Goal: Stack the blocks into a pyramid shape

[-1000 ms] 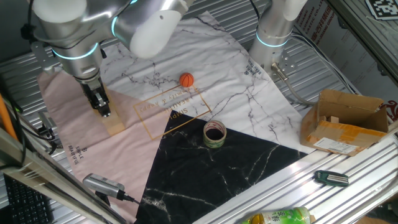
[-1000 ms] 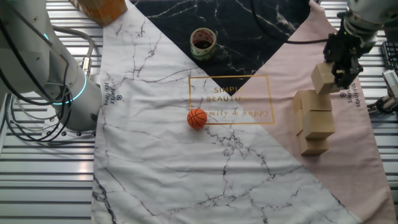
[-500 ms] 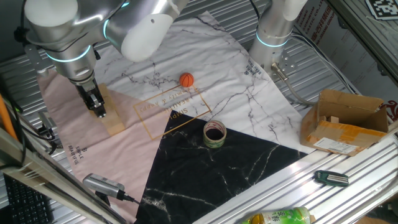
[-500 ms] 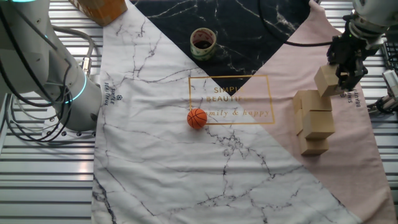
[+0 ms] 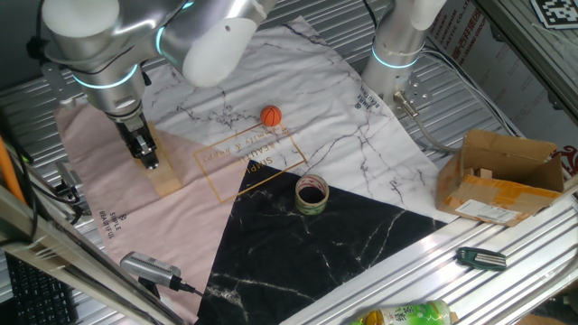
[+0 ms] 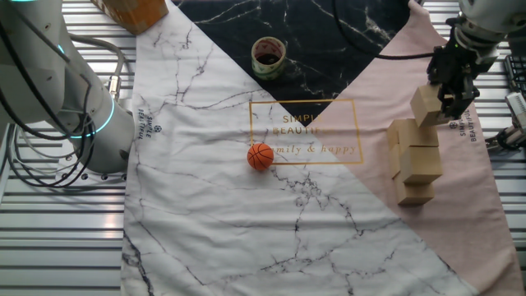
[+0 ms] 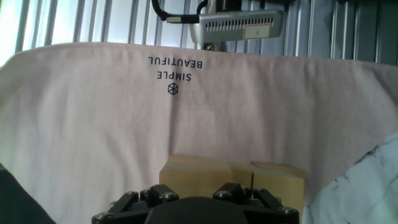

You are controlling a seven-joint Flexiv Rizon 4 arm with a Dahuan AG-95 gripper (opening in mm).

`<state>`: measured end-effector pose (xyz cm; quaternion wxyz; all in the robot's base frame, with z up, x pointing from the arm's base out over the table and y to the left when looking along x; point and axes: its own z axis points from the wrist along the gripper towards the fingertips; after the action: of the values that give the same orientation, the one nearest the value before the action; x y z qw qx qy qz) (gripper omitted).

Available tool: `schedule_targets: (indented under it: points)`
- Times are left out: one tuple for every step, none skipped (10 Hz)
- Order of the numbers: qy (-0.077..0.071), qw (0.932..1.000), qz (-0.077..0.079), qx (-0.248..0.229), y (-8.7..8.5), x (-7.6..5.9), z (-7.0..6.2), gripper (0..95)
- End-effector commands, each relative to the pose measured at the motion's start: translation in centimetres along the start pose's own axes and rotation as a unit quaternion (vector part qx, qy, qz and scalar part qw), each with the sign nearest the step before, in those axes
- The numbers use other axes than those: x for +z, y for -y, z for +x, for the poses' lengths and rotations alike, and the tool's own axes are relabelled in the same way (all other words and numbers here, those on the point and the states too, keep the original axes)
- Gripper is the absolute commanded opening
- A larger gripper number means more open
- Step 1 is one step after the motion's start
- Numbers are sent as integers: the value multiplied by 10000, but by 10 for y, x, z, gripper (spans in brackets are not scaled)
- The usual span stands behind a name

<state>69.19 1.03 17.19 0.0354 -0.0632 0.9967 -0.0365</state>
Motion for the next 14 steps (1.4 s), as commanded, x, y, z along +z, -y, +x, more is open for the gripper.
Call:
schedule_targets:
  points:
    - [-32, 10000, -4, 39, 0, 0, -2, 0]
    - [-40, 10000, -3, 40, 0, 0, -2, 0]
    - [-87, 9999, -3, 57, 0, 0, -2, 0]
    - [-104, 9999, 16, 48, 0, 0, -2, 0]
    - [-69, 10000, 19, 69, 0, 0, -2, 0]
    - [-66, 9999, 19, 155, 0, 0, -2, 0]
    - [-74, 9997, -6, 233, 0, 0, -2, 0]
    - [-120, 9992, -97, 368, 0, 0, -2, 0]
    - [-80, 9992, -43, 379, 0, 0, -2, 0]
    - [-30, 9987, -211, 456, 0, 0, -2, 0]
    - [-142, 9992, -119, 364, 0, 0, -2, 0]
    - [-150, 9991, -118, 369, 0, 0, -2, 0]
    - [-157, 9991, -130, 371, 0, 0, -2, 0]
    - [-197, 9989, -137, 396, 0, 0, -2, 0]
